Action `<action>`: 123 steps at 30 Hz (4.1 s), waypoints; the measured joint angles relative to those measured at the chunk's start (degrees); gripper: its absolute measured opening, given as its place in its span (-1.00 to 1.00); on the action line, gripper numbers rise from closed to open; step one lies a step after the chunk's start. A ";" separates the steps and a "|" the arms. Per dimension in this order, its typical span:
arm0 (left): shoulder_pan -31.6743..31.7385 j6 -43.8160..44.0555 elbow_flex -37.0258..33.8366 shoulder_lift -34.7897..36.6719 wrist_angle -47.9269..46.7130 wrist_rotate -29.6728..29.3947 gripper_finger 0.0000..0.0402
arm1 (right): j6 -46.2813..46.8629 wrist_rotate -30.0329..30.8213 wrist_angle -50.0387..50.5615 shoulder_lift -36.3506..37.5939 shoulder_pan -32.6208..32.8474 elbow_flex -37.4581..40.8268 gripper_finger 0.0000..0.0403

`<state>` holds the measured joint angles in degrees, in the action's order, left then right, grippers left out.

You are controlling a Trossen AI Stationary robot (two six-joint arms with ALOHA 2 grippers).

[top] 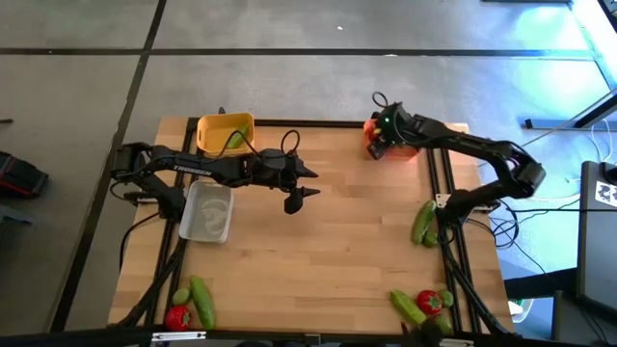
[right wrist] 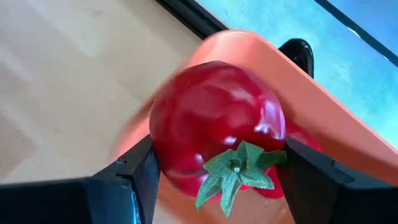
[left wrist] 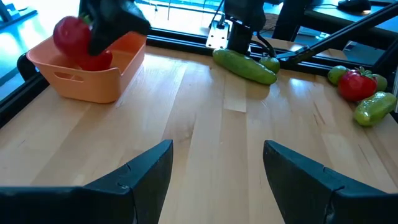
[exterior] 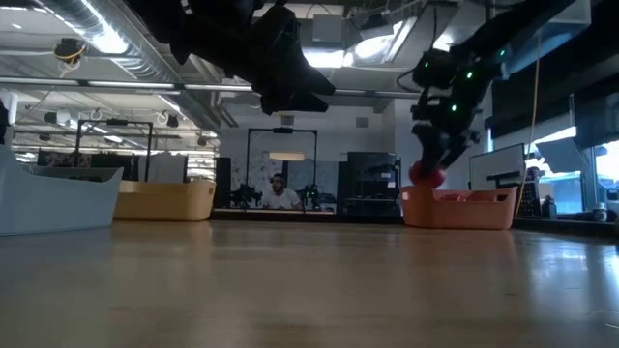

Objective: Sort produce into baskets
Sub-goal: Put the top red tomato into the orange bin, then put the bottom left green cucumber into the yellow bin

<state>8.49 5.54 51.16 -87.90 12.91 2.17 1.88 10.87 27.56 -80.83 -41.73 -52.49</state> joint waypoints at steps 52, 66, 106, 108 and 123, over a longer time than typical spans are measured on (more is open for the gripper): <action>0.00 0.32 0.00 0.00 -0.24 0.02 0.22 | -6.72 10.08 -4.07 -13.25 -5.24 0.04 0.47; 0.00 0.59 0.00 0.00 -0.24 0.04 0.22 | -7.00 9.81 7.81 -5.63 -4.34 -7.61 0.71; -18.33 -0.52 5.20 3.97 -23.25 -2.38 0.22 | -1.74 -1.49 1.22 4.58 34.00 -8.63 0.68; -19.89 0.55 6.75 4.56 -29.98 -2.71 0.22 | -1.59 -1.51 0.15 4.56 34.00 -8.63 0.68; -35.73 16.42 12.96 5.25 -54.38 -2.47 0.22 | -1.51 -1.51 -0.73 4.56 33.96 -8.61 0.68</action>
<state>-27.24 21.96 64.12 -82.65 -41.48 -0.30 0.36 9.37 26.83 -76.27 -7.77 -61.10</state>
